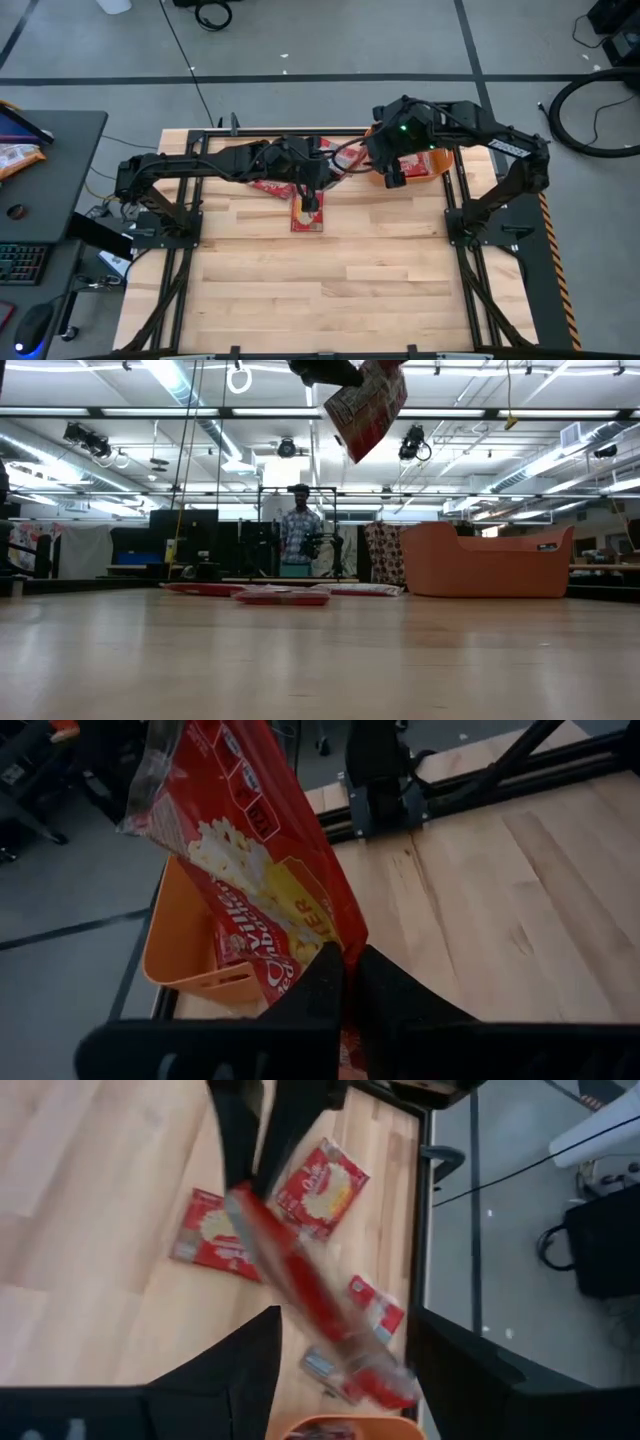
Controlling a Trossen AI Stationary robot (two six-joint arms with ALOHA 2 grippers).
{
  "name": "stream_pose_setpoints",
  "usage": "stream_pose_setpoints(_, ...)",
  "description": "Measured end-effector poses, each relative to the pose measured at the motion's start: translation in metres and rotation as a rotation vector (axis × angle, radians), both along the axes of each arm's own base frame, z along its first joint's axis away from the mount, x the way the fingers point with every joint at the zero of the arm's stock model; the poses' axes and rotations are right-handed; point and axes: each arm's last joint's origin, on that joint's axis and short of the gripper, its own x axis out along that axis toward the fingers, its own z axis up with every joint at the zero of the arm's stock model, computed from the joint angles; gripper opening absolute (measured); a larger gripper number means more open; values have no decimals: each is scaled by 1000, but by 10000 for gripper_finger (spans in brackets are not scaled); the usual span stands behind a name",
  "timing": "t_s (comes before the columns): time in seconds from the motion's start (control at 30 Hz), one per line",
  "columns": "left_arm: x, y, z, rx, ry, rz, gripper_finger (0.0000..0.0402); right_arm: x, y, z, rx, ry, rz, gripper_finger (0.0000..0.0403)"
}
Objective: Sort popcorn bags into baskets
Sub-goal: Put the red popcorn bag into the orange bin
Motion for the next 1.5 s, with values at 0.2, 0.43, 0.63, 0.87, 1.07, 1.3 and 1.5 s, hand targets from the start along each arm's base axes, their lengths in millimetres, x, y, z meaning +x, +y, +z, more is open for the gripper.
stream_pose_setpoints(0.2, -2, 1, 6, 14, -38, 28, 18, 5, -8, -4, -57, 32, 69, 185)
stream_pose_setpoints(0.43, -6, 0, 12, 0, -57, 46, 21, 10, -9, -3, -107, 14, 117, 121)
stream_pose_setpoints(0.63, -7, 0, 13, 1, -62, 49, 35, 9, -8, -5, -94, 34, 112, 67)
stream_pose_setpoints(0.87, -7, -1, 14, -29, -68, 61, 39, 8, -8, -5, -72, 32, 98, 25)
stream_pose_setpoints(1.07, -9, 0, 11, -33, -47, 98, 62, 6, -6, -8, 5, 55, 65, 18)
stream_pose_setpoints(1.3, -21, -1, 23, -78, -72, 145, 145, 0, -5, -12, 72, 107, -18, 16)
stream_pose_setpoints(1.5, -41, -1, 36, -168, -84, 213, 189, -7, -7, -15, 57, 178, -98, 16)
